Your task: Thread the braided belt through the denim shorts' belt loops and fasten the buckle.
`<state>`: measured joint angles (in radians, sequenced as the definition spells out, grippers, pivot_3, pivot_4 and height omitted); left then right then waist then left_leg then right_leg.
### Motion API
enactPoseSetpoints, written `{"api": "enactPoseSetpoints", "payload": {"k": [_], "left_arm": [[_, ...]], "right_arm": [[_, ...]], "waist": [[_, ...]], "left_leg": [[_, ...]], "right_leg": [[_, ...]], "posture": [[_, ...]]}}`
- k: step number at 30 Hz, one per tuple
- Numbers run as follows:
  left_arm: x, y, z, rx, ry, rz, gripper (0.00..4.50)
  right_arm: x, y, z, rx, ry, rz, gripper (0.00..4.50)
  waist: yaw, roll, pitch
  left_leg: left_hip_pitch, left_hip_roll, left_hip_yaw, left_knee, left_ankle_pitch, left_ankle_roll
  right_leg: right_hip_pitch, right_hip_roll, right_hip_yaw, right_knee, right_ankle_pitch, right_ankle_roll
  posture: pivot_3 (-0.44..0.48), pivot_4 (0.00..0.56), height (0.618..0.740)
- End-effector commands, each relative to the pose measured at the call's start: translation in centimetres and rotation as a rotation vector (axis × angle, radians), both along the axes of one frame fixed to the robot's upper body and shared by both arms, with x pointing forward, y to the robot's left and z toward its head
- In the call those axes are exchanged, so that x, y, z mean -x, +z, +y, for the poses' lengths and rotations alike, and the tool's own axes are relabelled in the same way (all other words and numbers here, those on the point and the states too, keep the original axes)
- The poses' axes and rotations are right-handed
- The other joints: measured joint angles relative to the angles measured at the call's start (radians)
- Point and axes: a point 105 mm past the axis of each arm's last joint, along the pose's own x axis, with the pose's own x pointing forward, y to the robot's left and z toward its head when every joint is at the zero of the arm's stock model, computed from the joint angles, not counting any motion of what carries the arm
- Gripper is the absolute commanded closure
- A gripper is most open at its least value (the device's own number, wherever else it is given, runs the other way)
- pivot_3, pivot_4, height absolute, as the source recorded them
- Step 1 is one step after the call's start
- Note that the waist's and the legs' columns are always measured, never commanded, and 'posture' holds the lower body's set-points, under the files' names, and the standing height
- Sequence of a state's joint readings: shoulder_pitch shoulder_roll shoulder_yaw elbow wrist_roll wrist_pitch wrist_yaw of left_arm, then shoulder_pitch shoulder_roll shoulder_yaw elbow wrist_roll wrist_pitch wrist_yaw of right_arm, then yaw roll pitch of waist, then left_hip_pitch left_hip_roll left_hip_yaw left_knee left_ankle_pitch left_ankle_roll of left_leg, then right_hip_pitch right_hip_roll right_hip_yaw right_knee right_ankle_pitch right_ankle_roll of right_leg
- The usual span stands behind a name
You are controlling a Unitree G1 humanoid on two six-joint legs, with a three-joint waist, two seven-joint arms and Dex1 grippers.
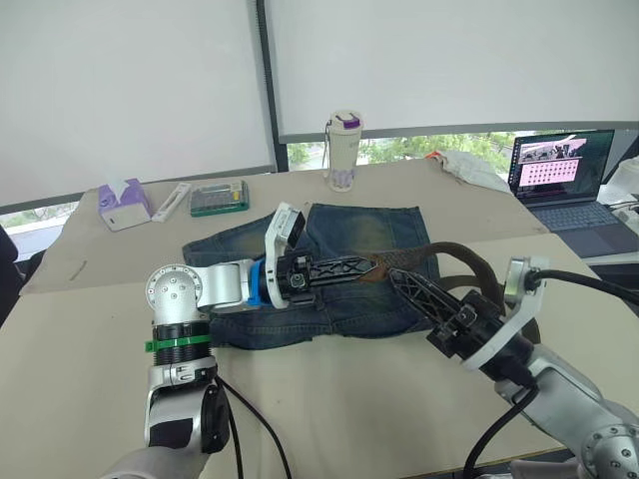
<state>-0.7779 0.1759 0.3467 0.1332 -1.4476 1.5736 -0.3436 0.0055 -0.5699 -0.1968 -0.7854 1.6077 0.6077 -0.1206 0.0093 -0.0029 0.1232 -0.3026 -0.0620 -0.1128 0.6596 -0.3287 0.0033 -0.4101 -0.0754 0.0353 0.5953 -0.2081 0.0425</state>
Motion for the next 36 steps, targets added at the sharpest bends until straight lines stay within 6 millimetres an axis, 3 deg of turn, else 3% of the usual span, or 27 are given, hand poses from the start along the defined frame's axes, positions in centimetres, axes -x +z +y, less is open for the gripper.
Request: {"api": "enactPoseSetpoints", "payload": {"k": [1,12,15,19,25,32,36], "left_arm": [[0.0,2.3,0.4,0.099,-0.021,-0.025,4.5],[0.7,0.0,0.0,-0.011,-0.009,-0.001,4.5],[0.3,0.3,0.0,0.006,0.012,0.002,4.5],[-0.8,0.9,-0.1,0.035,0.068,0.02,4.5],[-0.7,1.8,-0.4,0.077,0.064,0.037,4.5],[-0.2,1.9,-0.4,0.081,0.049,0.044,4.5],[0.1,1.9,-0.3,0.078,0.038,0.053,4.5]], "right_arm": [[-0.7,0.7,-0.8,-0.017,-0.058,-0.03,2.68],[-0.4,1.8,0.0,-0.128,-0.008,-0.042,2.68],[-0.1,2.1,0.3,-0.16,0.016,-0.04,2.68],[1.1,1.9,0.9,-0.105,0.077,-0.054,2.68],[2.2,0.7,1.8,0.026,0.145,-0.06,2.68],[1.1,0.6,1.6,-0.045,0.085,-0.041,0.5],[1.0,1.6,1.5,-0.124,0.074,-0.072,0.5]], "waist": [[0.001,0.0,0.0],[0.001,0.003,-0.002],[0.0,0.004,-0.003],[0.002,0.004,-0.003],[0.001,0.002,-0.002],[0.002,0.001,-0.001],[0.002,0.002,-0.002]], "left_leg": [[0.0,0.0,0.0,0.0,0.0,0.0],[-0.003,0.0,0.0,0.0,0.001,-0.001],[-0.005,0.0,0.001,0.0,0.001,-0.002],[-0.006,0.0,0.001,0.0,0.001,-0.002],[-0.006,0.0,0.001,0.0,0.001,-0.002],[-0.006,0.0,0.001,0.0,0.001,-0.002],[-0.006,0.0,0.001,0.0,0.001,-0.002]], "right_leg": [[0.0,0.0,0.0,0.0,0.0,0.0],[-0.005,0.0,0.002,0.001,0.001,-0.001],[-0.009,0.001,0.003,0.002,0.002,-0.002],[-0.009,0.001,0.003,0.002,0.002,-0.002],[-0.009,0.001,0.003,0.001,0.002,-0.002],[-0.01,0.001,0.003,0.001,0.002,-0.002],[-0.01,0.001,0.003,0.001,0.002,-0.002]], "posture": [[0.0,0.15,0.74],[0.0,0.15,0.74],[0.0,0.15,0.74],[0.0,0.15,0.74],[0.0,0.15,0.74],[0.0,0.15,0.74],[0.0,0.15,0.74]]}}
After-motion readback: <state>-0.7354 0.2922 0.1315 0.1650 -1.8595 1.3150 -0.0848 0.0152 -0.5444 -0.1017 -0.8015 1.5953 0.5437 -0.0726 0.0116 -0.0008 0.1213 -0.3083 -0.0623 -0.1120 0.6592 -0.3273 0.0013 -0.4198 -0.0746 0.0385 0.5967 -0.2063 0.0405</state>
